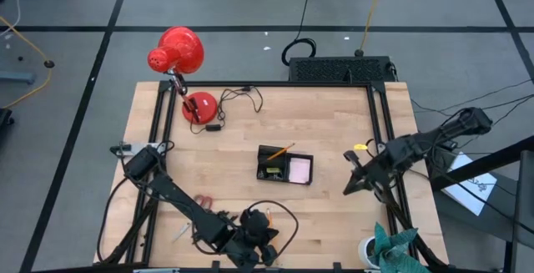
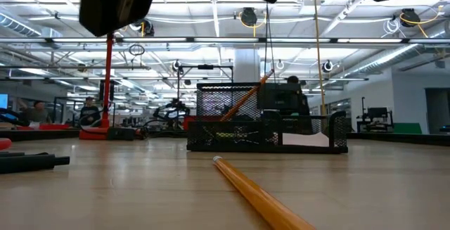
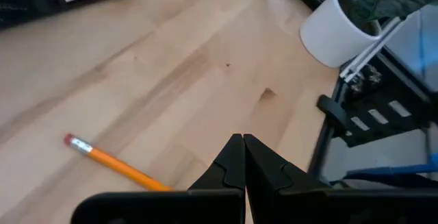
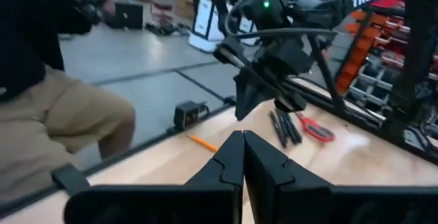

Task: Pick and place office supplies into organizer
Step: Put the orange pencil into the desk organizer

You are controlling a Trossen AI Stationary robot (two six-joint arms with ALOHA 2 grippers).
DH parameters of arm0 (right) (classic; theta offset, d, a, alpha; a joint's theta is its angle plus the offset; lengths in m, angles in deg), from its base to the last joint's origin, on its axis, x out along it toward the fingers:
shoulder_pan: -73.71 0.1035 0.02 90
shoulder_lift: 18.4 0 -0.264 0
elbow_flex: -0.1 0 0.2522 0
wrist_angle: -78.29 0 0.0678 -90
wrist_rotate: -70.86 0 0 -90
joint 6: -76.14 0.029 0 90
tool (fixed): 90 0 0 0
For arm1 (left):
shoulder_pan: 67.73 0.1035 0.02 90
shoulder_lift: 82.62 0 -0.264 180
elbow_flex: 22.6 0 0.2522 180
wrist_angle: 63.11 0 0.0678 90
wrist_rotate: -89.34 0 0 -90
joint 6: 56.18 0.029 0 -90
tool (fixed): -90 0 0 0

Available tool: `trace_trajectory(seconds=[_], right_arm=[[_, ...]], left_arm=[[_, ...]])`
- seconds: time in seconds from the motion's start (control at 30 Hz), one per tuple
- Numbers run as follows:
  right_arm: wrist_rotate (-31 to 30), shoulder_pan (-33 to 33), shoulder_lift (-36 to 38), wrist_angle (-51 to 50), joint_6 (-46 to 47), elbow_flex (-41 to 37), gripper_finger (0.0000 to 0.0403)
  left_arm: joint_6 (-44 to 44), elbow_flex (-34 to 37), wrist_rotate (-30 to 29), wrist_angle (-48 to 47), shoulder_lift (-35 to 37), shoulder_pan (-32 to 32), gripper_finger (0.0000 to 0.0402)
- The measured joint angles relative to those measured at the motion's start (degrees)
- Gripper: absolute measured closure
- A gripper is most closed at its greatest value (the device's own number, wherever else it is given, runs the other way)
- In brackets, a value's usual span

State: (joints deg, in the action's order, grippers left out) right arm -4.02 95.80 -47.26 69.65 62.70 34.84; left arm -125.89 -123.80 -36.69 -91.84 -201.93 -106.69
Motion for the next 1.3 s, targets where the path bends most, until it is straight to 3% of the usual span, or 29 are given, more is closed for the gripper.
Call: trace_trajectory(seconds=[0.17,0.47,0.6,0.77,0.97,1.2,1.3], right_arm=[[0.16,-3.99,2.52,-0.69,0.58,-2.76,0.0403],[1.7,-7.07,3.28,1.04,0.17,-4.95,0.0403],[1.7,-7.34,3.3,0.83,0.28,-4.95,0.0403],[1.7,-7.99,3.29,0.13,0.31,-4.95,0.0403],[1.7,-9.31,3.41,-0.65,0.34,-4.93,0.0403],[1.72,-9.43,3.51,-1.2,1.45,-4.93,0.0403],[1.72,-9.43,3.52,-1.16,2.05,-4.93,0.0403]], left_arm=[[-8.95,-0.02,7.4,-2.54,0.02,1.04,0.0401],[-10.25,-0.02,7.35,-7.0,0.0,1.76,0.0401],[-16.05,-0.21,8.39,-12.02,0.0,3.35,0.0402],[-19.56,-5.63,16.12,-20.5,-1.38,7.08,0.0402],[-16.45,-14.84,23.02,-29.18,-5.31,10.28,0.04],[-4.09,-16.18,28.47,-17.12,-5.95,10.78,0.0386],[-6.06,-16.2,27.39,-12.43,-5.95,10.75,0.0395]])
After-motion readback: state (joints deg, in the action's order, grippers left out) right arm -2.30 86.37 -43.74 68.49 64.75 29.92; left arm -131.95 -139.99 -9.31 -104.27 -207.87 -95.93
